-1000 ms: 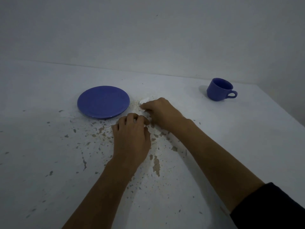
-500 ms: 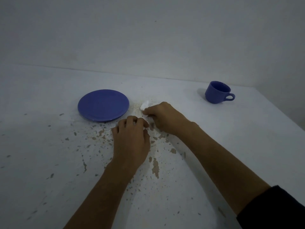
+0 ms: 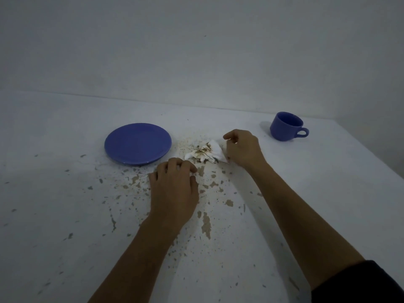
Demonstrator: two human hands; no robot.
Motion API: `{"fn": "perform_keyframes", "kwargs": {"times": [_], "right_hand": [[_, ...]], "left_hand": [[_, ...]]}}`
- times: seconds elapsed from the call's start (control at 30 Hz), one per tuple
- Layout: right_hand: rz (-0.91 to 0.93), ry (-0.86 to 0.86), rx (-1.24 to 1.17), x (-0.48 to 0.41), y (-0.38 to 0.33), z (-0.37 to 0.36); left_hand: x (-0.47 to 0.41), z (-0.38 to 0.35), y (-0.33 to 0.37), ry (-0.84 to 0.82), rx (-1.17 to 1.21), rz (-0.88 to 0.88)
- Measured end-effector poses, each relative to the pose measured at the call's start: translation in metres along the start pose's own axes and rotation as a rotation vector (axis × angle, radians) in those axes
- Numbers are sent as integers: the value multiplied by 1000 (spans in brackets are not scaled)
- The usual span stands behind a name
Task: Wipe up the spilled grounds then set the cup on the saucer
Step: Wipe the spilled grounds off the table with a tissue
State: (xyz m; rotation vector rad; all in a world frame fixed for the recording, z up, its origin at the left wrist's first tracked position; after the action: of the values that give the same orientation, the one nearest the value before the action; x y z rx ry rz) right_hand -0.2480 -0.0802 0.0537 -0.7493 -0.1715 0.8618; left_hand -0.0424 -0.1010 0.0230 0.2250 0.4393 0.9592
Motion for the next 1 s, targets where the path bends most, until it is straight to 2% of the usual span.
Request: {"fn": "perform_keyframes", "kwargs": {"times": [0.07,0.13,0.2,0.3,0.4,0.6,0.73,0.87,1.0], "right_hand": [[76,64,-4,4,-9,7],[258,118,18,17,-32,8],[396,79,89,32,-51,-10],[366,-52,234,40,-54,-50],[386,-53,371,42,-55,-64],[517,-33,353,43,-47,-40],[336,50,246,17,-13,-12],[155,130,144,-15,-10,-19],[239,24,261,-5,-42,-62]], "left_hand": [[0,0,0,5,-1,-1],[0,1,1,14,-9,-5],[0,1,1,22,-18,-5],[0,-3,-1,11,-48,2],[0,-4,0,19,-50,-7],[1,-1,0,33,-8,-3],[2,1,1,44,-5,-12],[2,1,2,40,-13,-12],[1,-1,0,28,-15,1]]}}
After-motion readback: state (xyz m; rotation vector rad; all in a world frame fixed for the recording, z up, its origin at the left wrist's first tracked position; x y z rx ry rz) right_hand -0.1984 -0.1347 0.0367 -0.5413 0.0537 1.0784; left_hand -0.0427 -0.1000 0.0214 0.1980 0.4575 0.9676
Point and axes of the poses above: each hand's wrist, its own x-axis away from the middle knuckle, its own z-axis out of the back of the hand, y = z × x, the point moved 9 cm from there along -x, towards the middle knuckle, and after that the axes turned 4 degrees about -x, right-handed, at the moved point
